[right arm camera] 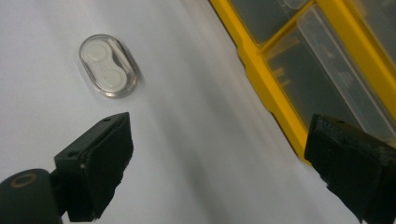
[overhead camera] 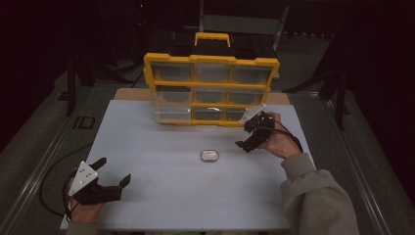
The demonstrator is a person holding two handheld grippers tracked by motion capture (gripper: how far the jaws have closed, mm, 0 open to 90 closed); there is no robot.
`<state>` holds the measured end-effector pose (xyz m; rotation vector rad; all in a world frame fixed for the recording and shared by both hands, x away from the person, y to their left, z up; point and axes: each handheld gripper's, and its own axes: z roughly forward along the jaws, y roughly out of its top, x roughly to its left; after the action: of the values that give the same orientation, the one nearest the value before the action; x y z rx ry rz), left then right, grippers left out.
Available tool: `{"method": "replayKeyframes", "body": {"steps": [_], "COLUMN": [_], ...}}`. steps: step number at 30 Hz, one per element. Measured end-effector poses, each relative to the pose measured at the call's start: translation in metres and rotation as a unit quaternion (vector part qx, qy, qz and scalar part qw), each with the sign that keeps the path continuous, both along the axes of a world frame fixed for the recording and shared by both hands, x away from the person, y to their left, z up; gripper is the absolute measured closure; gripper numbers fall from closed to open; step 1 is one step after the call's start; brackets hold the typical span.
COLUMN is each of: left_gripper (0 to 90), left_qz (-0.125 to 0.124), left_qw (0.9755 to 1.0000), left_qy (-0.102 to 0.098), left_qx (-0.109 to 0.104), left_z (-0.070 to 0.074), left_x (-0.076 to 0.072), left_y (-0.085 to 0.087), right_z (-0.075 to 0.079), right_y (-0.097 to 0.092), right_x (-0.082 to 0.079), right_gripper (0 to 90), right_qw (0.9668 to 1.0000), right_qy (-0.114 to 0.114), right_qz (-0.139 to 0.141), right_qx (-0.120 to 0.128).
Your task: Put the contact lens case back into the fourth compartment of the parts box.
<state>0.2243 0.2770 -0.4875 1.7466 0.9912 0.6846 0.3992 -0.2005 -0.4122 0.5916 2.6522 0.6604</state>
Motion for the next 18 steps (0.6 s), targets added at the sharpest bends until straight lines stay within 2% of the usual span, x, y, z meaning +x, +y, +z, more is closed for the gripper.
{"method": "replayKeyframes", "body": {"steps": [18], "left_gripper": [0.0], "left_qz": [-0.007], "left_qw": [1.0], "left_qy": [0.0], "left_qx": [0.001], "left_z": [0.0], "left_x": [0.0], "left_y": [-0.001], "right_z": [-0.014], "right_y": [0.019], "right_x": [0.007], "right_gripper": [7.7], "right_qw": [0.9995], "right_qy": [0.019], "right_qz": [0.022], "right_qx": [-0.012]}}
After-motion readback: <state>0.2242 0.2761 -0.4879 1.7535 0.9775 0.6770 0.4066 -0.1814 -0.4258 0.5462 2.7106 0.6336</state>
